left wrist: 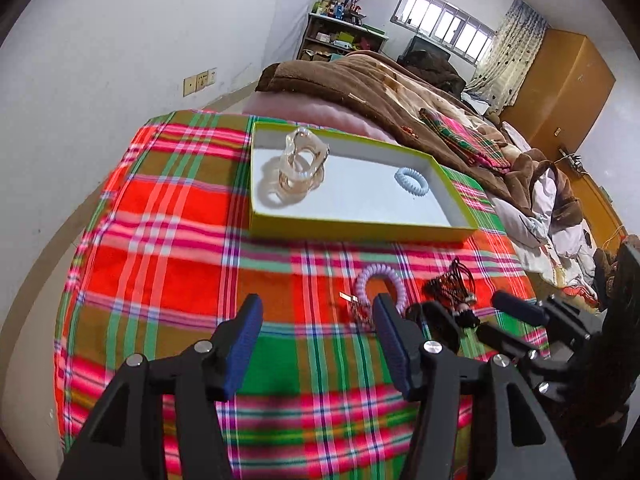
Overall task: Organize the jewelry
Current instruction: 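Withdraw both tools from the box back toward the remaining jewelry, then grasp the black wristband with the right tool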
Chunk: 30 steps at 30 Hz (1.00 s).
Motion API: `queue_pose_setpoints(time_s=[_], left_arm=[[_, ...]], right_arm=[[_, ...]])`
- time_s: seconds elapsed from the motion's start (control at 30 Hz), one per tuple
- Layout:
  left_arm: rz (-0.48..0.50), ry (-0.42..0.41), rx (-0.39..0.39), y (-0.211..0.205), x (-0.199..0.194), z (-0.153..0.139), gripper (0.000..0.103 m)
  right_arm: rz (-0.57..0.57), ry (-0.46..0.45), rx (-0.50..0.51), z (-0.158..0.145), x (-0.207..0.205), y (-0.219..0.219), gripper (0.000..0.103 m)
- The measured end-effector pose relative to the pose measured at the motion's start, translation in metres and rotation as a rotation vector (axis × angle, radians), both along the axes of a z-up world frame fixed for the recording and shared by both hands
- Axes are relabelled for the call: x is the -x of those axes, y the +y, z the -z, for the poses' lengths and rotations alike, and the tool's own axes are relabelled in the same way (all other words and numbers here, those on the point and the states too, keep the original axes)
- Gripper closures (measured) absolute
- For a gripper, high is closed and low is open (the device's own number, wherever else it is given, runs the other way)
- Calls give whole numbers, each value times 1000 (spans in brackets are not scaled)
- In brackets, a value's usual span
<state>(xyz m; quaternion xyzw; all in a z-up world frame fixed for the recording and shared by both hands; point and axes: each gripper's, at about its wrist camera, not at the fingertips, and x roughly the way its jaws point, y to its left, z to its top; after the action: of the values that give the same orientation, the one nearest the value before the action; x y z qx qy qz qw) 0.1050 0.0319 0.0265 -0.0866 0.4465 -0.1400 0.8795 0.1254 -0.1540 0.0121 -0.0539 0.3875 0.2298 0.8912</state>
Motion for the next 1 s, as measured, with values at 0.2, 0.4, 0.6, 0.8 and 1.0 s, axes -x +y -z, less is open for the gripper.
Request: queue_pose_setpoints(time_s=[0.2,0.4,0.6,0.8,1.0], left_arm=[[-19,19,1,8,15,11,44],[-35,34,4,15,22,18,44],[-26,43,4,13,23,21,44],[-21,48,6,10,22,23,44],[-9,63,2,1,18,25,44]], right_arm=[[-69,25,30,13,8,22,61],[-83,15,107,22,10,37,61],[-74,29,173,34,7,47,73],[-54,27,190,37,2,44,86],[-67,9,197,36,5,44,91]])
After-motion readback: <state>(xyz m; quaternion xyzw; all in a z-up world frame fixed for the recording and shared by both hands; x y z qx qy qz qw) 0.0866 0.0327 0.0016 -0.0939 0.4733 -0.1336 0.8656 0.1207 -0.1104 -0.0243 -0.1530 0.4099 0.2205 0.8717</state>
